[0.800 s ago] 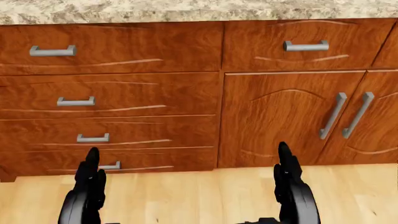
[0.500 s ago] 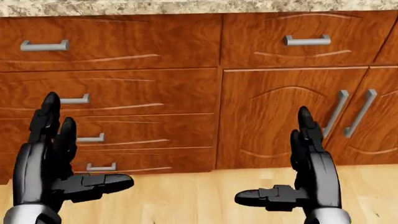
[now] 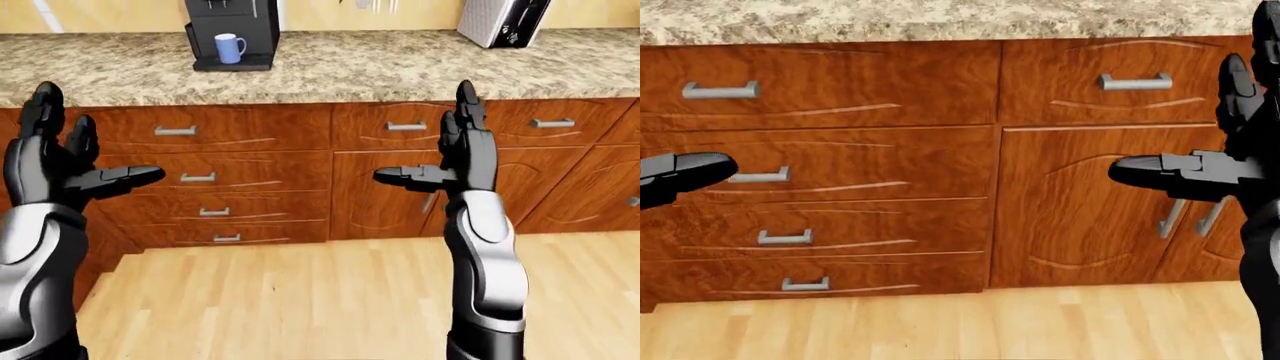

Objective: Pick the mug from under the coffee machine dispenser and place it on the counter.

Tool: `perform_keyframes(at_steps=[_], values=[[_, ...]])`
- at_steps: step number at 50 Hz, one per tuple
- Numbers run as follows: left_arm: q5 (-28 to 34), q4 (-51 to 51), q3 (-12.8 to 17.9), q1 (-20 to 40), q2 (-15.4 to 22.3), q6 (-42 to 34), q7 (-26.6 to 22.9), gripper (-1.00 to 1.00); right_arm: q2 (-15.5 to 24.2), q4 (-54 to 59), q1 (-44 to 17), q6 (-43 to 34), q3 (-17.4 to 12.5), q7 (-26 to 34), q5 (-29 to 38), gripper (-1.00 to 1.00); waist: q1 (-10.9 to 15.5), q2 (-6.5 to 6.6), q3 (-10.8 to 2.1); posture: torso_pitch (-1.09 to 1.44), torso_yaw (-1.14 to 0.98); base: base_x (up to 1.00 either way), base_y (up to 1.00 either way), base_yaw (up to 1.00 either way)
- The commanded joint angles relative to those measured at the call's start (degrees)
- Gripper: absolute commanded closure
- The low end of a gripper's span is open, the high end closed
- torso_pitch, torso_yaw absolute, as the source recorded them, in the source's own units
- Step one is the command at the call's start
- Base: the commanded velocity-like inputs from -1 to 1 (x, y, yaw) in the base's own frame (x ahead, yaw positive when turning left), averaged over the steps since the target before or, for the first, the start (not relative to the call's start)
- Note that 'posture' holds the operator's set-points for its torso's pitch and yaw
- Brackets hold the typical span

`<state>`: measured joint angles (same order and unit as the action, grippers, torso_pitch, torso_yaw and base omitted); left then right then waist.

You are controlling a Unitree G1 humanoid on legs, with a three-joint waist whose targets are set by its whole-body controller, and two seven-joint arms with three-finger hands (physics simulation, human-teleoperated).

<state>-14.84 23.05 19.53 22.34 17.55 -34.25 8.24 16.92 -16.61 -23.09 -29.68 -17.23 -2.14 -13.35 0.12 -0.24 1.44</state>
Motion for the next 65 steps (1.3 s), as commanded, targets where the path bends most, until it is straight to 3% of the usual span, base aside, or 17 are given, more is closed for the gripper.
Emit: perform_keyframes(at_steps=[1, 21, 27, 36, 37, 41, 51, 60, 65], values=[[-1.06, 1.79, 0.84, 1.72, 1.39, 0.75, 0.44, -1.00, 1.27, -1.81, -1.82, 0.90, -0.72, -0.44, -0.85, -1.00, 0.00, 0.07, -1.11, 0.00, 0.00, 0.00, 0.00, 0.00], [-4.22, -2.86, 4.59, 4.29, 7.95, 2.51, 1.76, -1.00, 8.11, 3.49, -6.92, 1.85, -3.63, -1.93, -3.98, -1.00, 0.06, 0.23, -0.46, 0.00, 0.00, 0.00, 0.00, 0.00], [-4.68, -3.65, 5.38, 5.34, 9.90, 2.63, 2.34, -1.00, 8.61, 4.67, -6.88, 3.20, -3.68, -1.80, -4.06, -1.00, 0.02, 0.23, -0.48, 0.00, 0.00, 0.00, 0.00, 0.00], [-4.52, -4.08, 5.15, 4.91, 9.80, 3.32, 2.35, -1.00, 8.90, 3.88, -7.14, 2.62, -3.73, -2.19, -4.65, -1.00, 0.08, 0.30, -0.23, 0.00, 0.00, 0.03, 0.00, 0.00], [-4.51, -4.13, 5.19, 4.84, 9.80, 3.38, 2.32, -1.00, 8.88, 3.89, -7.05, 2.71, -3.73, -2.15, -4.63, -1.00, 0.00, 0.49, -1.36, 0.00, 0.00, 0.05, 0.00, 0.00], [-4.65, -4.41, 5.53, 4.91, 10.16, 3.43, 2.30, -1.00, 8.79, 3.90, -6.87, 3.12, -3.63, -1.96, -4.42, -1.00, -0.07, 0.61, -0.54, 0.00, 0.00, 0.08, 0.01, 0.00], [-4.61, -5.00, 5.59, 4.81, 10.28, 4.20, 2.22, -1.00, 9.05, 3.82, -7.11, 2.72, -3.90, -1.96, -4.79, -1.00, -0.27, 1.45, -0.08, 0.00, 0.00, 0.13, 0.03, 0.00], [-4.69, -4.98, 5.51, 4.88, 10.32, 4.18, 2.28, -1.00, 9.15, 3.59, -7.14, 2.55, -3.84, -1.92, -4.79, -1.00, -0.08, 0.34, -0.51, 0.00, 0.00, 0.14, 0.06, 0.00], [-4.66, -4.88, 5.37, 5.14, 10.43, 4.03, 2.40, -1.00, 9.22, 3.70, -7.36, 2.40, -3.90, -1.90, -4.96, -1.00, -0.29, 0.62, -0.48, 0.00, 0.00, 0.14, 0.07, 0.00]])
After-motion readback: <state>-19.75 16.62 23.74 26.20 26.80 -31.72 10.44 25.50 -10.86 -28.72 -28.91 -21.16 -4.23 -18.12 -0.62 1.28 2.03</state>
